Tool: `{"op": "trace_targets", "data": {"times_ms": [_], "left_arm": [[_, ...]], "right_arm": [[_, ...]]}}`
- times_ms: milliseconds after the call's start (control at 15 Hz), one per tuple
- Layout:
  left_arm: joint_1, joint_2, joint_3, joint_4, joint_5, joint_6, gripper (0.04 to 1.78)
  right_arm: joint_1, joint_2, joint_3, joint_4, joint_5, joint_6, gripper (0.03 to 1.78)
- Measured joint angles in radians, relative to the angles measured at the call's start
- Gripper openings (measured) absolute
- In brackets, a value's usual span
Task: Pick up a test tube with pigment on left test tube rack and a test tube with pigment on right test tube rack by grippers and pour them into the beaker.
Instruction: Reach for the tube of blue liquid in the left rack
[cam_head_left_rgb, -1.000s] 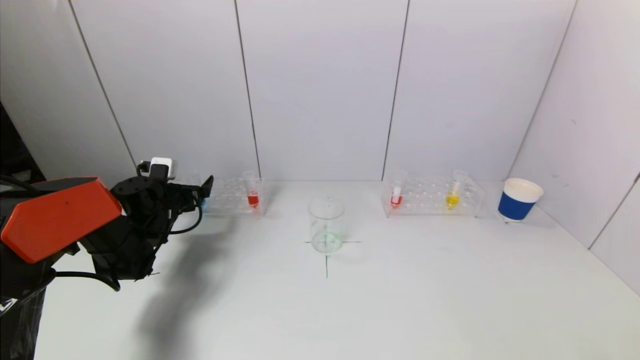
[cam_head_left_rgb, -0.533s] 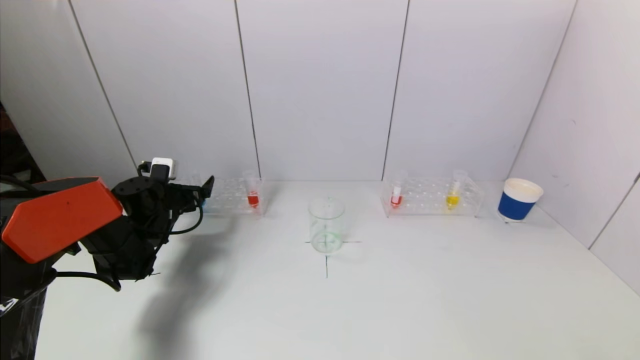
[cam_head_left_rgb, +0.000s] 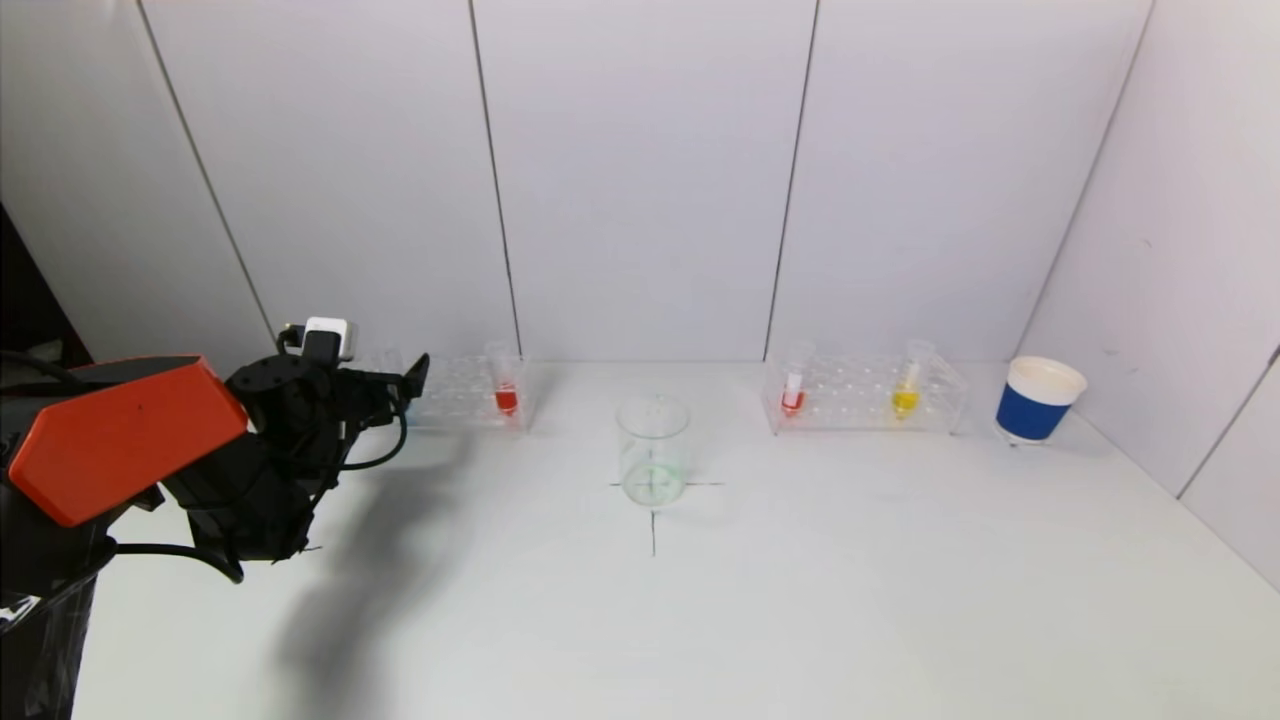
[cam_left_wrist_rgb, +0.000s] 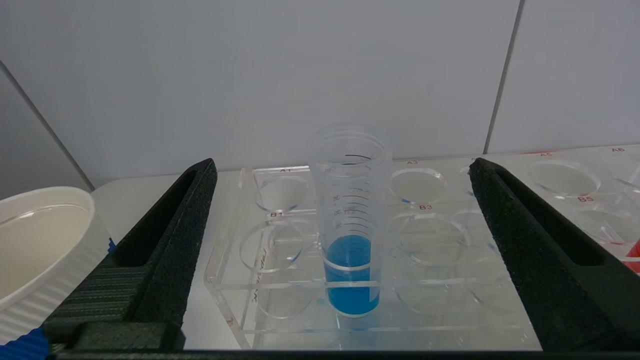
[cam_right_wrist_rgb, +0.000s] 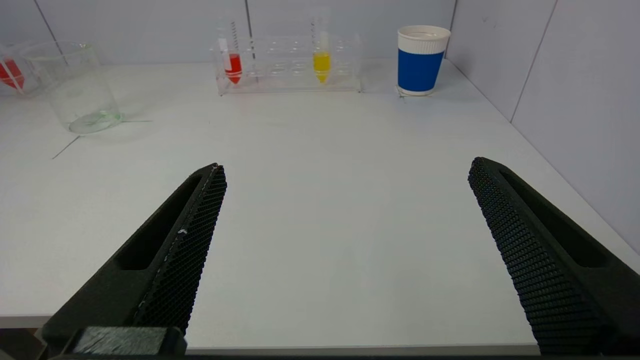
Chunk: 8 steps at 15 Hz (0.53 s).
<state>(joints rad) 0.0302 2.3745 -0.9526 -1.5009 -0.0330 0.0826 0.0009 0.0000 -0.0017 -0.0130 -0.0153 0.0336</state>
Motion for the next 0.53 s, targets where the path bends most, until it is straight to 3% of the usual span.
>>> {"op": "trace_targets", "data": {"times_ms": [267,533], "left_arm": [[0.0,0.003,0.0,0.0,0.0,0.0,1.71],[0.0,0.005,-0.002,0.001,0.0,0.001,1.29]], "right_arm": [[0.0,0.0,0.0,0.0,0.0,0.0,1.76],[0.0,0.0,0.0,0.0,0.0,0.0,1.76]]}}
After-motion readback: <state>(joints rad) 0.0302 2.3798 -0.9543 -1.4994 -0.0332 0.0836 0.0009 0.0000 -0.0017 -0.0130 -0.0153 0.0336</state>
